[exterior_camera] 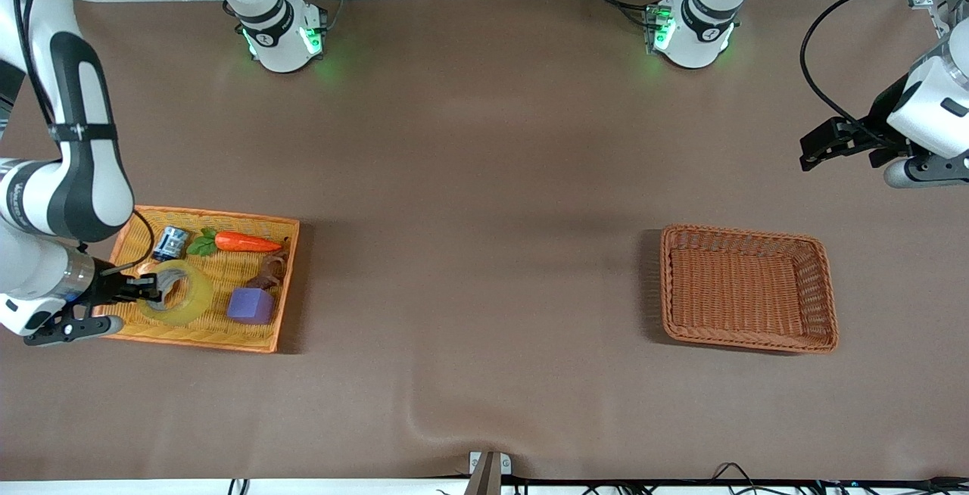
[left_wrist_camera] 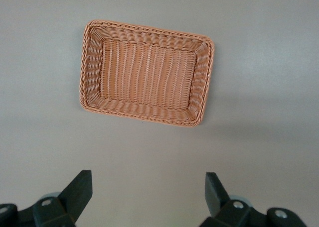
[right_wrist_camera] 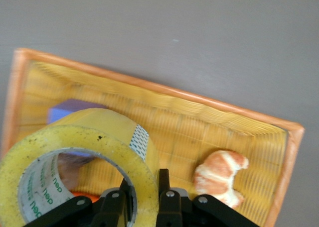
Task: Transfer tape with both arms
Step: 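Carry the tape to mid-table with the right gripper while the left gripper approaches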
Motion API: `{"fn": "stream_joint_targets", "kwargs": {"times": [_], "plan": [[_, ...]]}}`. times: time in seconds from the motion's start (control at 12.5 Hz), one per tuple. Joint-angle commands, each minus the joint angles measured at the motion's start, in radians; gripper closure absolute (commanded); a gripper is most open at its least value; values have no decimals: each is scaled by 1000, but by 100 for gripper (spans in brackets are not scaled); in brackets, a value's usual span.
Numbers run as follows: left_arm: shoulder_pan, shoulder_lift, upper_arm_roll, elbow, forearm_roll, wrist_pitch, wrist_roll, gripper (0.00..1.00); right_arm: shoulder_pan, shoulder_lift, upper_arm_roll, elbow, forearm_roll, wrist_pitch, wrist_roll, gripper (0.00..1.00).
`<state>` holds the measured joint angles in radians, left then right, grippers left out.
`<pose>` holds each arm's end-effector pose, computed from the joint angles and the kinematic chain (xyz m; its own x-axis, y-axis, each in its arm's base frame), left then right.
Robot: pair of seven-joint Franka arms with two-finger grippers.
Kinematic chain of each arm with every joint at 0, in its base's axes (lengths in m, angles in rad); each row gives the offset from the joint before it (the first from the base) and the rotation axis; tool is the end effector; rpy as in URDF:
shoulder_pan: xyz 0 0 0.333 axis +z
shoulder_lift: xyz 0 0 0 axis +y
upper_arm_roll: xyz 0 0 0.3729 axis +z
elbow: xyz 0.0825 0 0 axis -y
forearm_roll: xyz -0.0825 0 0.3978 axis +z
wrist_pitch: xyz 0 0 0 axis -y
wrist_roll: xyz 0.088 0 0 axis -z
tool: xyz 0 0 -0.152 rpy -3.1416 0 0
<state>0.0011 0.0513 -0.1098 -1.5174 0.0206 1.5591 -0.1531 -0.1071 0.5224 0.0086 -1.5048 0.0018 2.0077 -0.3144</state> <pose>0.5827 -0.0586 0.6319 0.9990 0.0447 -0.0069 0.0446 -0.9989 -0.0162 0.7324 -0.0732 0.3601 0.9770 0.2125 -0.0167 0.2123 -0.9771 -0.0116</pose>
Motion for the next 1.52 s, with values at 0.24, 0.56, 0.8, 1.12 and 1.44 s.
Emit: {"fn": "stream_joint_targets", "kwargs": {"times": [0.24,0.56,0.8,1.12,1.44], "plan": [[-3,13,-1,-6,-7,24,6,0,242,5,1,21,26,-69,174,100],[-15,103,-10,-9,-13,110,1,0,447,19,1,20,58,-67,395,100],[-38,166,-14,-12,-8,156,-34,0,565,48,1,20,89,-63,654,100],[-105,232,-16,-12,-7,217,-103,0,659,125,1,21,150,1,865,100],[-159,298,-18,-15,-7,286,-154,0,713,232,1,34,193,202,945,100]]}}
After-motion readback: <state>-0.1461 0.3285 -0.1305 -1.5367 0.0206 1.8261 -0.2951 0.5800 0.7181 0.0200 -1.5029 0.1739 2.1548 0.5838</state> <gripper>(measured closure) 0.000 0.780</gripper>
